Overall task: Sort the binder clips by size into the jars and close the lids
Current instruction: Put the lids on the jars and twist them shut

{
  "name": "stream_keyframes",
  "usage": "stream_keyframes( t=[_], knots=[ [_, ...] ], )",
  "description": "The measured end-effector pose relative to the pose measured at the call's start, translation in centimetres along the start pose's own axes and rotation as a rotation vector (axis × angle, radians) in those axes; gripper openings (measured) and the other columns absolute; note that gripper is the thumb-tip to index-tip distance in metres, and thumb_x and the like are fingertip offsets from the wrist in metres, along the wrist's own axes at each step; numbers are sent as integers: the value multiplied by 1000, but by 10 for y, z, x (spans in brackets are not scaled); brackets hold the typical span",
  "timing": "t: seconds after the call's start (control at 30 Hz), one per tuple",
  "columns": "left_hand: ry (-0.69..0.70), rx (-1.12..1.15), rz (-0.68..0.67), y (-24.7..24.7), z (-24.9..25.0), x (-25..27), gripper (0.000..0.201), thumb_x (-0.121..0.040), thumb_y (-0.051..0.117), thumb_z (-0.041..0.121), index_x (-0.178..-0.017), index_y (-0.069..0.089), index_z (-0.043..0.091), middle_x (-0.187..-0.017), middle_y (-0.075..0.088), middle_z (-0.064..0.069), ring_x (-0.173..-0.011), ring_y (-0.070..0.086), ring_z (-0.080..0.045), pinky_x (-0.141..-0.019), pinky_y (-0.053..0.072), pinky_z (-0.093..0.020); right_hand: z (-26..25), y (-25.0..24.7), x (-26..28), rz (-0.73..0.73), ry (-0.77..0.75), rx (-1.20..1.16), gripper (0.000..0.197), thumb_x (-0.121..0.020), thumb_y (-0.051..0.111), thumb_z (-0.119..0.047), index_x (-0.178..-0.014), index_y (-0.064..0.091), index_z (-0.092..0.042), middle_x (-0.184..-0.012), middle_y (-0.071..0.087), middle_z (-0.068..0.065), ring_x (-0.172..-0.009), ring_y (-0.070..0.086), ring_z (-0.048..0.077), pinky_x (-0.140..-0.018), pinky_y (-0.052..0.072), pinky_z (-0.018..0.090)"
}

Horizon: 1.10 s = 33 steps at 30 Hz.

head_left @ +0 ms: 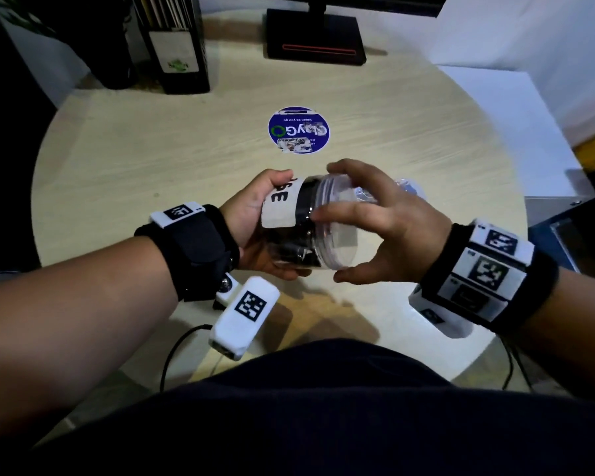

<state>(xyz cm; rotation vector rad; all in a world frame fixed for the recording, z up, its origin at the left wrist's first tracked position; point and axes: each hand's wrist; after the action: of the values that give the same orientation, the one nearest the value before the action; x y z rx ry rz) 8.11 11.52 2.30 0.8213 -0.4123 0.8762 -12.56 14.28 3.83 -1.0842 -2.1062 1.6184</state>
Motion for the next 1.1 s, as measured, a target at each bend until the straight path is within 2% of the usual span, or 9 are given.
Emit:
stream_keyframes(
  t=[0.1,0.23,0.33,0.4,0.53,0.7,0.83,0.97,1.1],
  knots=[
    [84,-59,37,12,-1,-3,47,-77,39,58,-76,69,22,-73,64,-8,-60,59,-27,-56,49,-31,-6,1,-1,138,362,-512,78,-49,78,-61,-118,46,-44,-123,54,3,-100,62,8,-71,55,27],
    [203,-236,154,19,0,-6,44,-73,45,61,-86,71,27,-77,71,-2,-68,66,-24,-64,49,-33,-2,12,-7,199,751,-950,78,-47,70,-70,-114,45,-42,-92,67,8,-71,68,23,-52,54,38],
    [234,-216,165,15,-2,-6,40,-76,42,56,-79,73,30,-69,71,1,-60,66,-18,-61,50,-30,0,9,-13,46,791,-913,90,-51,63,-63,-132,37,-32,-103,66,10,-80,68,26,-58,56,41],
    [261,-212,164,11,-3,-8,42,-69,46,54,-94,67,27,-70,71,1,-58,66,-17,-55,51,-26,-1,8,-13,-23,772,-910,96,-51,70,-55,-135,29,-39,-119,57,2,-88,67,23,-59,58,41],
    [271,-200,114,14,-2,-6,37,-76,42,51,-84,67,25,-67,70,-1,-54,63,-17,-56,47,-26,-9,12,-9,90,663,-801,88,-47,78,-52,-123,32,-49,-114,56,-8,-92,64,14,-68,55,30],
    [425,-98,132,22,1,-16,57,-66,50,26,-119,42,7,-95,57,-16,-65,62,-17,-42,49,-21,-8,18,-11,175,740,-881,87,-53,68,-52,-130,39,-24,-111,62,18,-91,65,38,-61,54,60],
    [516,-116,80,6,-17,-22,71,-67,60,44,-126,35,15,-113,53,-26,-78,60,-33,-50,47,-35,-1,16,-15,99,779,-940,98,-53,70,-51,-137,32,-18,-101,64,21,-75,63,49,-49,53,48],
    [540,-119,89,-2,-24,-26,69,-62,65,41,-120,34,20,-114,56,-15,-89,59,-28,-69,50,-47,5,13,-19,-25,801,-964,90,-51,68,-47,-133,36,-26,-95,65,17,-73,62,40,-46,51,33],
    [413,-612,172,-16,-7,-23,88,-35,70,49,-112,33,27,-93,57,4,-79,59,-8,-72,48,-21,9,16,-18,-141,774,-815,95,-49,75,-35,-135,35,-32,-94,61,-2,-74,62,11,-56,49,22]
  ],
)
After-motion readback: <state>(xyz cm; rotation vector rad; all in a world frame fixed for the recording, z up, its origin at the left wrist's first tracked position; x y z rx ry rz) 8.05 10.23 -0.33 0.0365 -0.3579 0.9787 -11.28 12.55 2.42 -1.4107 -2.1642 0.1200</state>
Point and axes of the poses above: each hand's wrist, its own x-axis away from the middle knuckle, its own y-axis out of the palm, z = x × y
